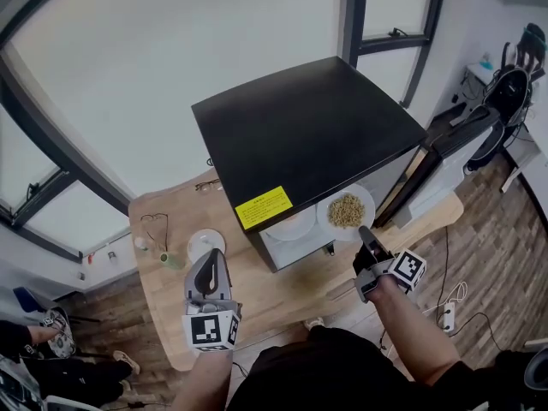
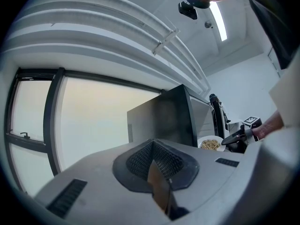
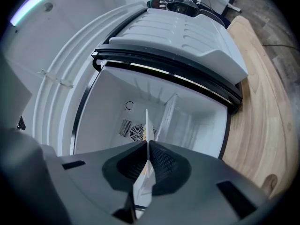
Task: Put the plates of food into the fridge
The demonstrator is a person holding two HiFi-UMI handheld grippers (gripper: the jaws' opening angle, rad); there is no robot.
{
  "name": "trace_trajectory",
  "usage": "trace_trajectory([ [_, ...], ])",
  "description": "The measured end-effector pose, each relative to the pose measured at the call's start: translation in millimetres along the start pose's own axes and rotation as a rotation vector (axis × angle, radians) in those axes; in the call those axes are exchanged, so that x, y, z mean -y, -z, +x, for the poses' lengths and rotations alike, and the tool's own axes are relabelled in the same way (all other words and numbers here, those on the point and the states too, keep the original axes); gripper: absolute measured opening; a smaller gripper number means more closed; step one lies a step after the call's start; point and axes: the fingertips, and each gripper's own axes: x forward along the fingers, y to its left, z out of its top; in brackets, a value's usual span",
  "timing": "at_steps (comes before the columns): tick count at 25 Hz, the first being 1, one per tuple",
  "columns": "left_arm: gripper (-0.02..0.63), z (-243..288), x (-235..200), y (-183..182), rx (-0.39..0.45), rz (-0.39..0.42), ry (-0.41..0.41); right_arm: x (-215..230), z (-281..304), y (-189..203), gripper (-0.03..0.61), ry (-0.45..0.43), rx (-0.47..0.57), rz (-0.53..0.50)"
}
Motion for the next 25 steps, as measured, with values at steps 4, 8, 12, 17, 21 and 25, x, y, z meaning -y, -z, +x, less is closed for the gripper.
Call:
trace_trajectory([
  [4,0.004,6,-2,-3,-0.004,0.012,-0.021,2,16,-13,0.035,0.016,-0.002,-0.010],
  [8,0.005,12,-7,-6,0.000,0.021,-0.047,6,34,-20,0.034,0.036,-0.014,-0.017],
  [12,0.005,16,-13,-5,-0.015,0.034,-0.071,11,50,-26,0.034,0.053,-0.020,-0.041],
  [17,0.005,16,-20,-4,-0.040,0.051,-0.103,15,68,-35,0.034,0.069,-0.038,-0.079],
  [21,0.005,16,-26,-3,-0.061,0.061,-0.128,13,83,-40,0.037,0.090,-0.065,-0.175],
  [25,0.005,14,-22,-3,-0.076,0.077,-0.141,19,90,-44,0.057,0.192,-0.110,-0.358],
])
